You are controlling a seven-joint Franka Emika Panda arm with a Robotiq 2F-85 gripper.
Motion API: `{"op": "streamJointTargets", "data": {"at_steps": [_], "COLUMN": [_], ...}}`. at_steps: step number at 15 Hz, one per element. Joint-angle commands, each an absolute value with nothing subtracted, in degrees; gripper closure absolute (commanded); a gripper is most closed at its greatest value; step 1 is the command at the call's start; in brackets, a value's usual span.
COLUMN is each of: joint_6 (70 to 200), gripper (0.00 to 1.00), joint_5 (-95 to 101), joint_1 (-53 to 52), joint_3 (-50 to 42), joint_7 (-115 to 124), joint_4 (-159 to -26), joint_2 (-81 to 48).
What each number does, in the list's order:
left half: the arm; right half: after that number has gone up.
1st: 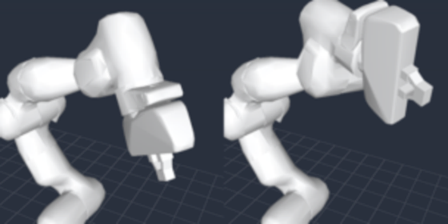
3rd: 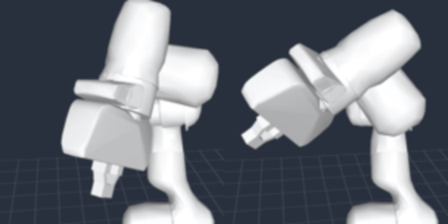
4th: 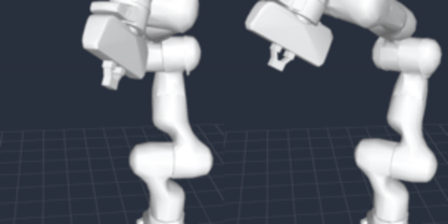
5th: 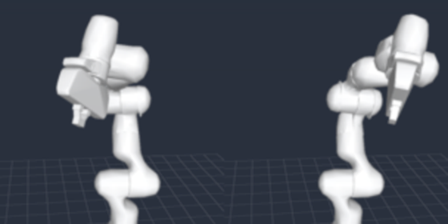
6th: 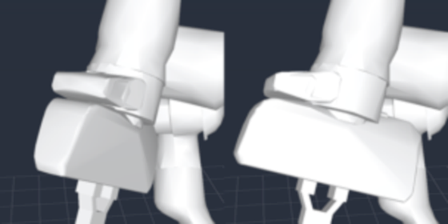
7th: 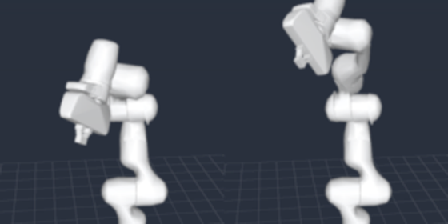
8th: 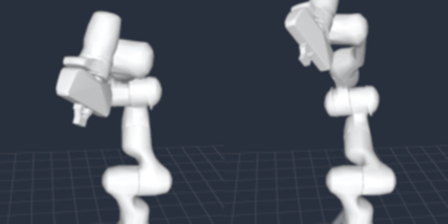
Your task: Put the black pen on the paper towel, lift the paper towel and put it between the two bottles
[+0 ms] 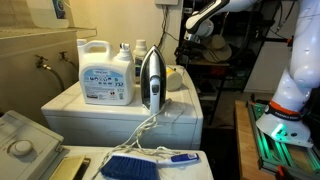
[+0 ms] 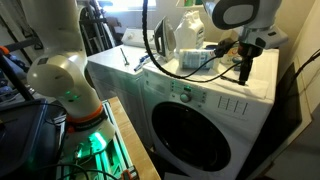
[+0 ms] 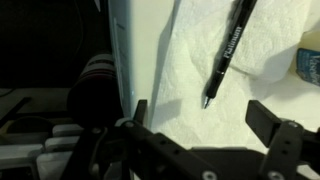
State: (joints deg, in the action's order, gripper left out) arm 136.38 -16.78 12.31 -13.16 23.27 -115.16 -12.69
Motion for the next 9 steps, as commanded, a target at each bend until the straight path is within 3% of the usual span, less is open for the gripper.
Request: {"op": "streamJointTargets", "data": {"at_steps": [1, 9], "joint_6": [136.5, 133.4], "gripper": [0.00, 0.02], "joint_5": [-16.7, -23.5], "joint_1": [14.5, 15.7], "joint_3": [-13.7, -11.7], "joint_7": [15.5, 10.4], "joint_4": [-116.6, -116.2], "joint_2": [-12.7, -14.8]}}
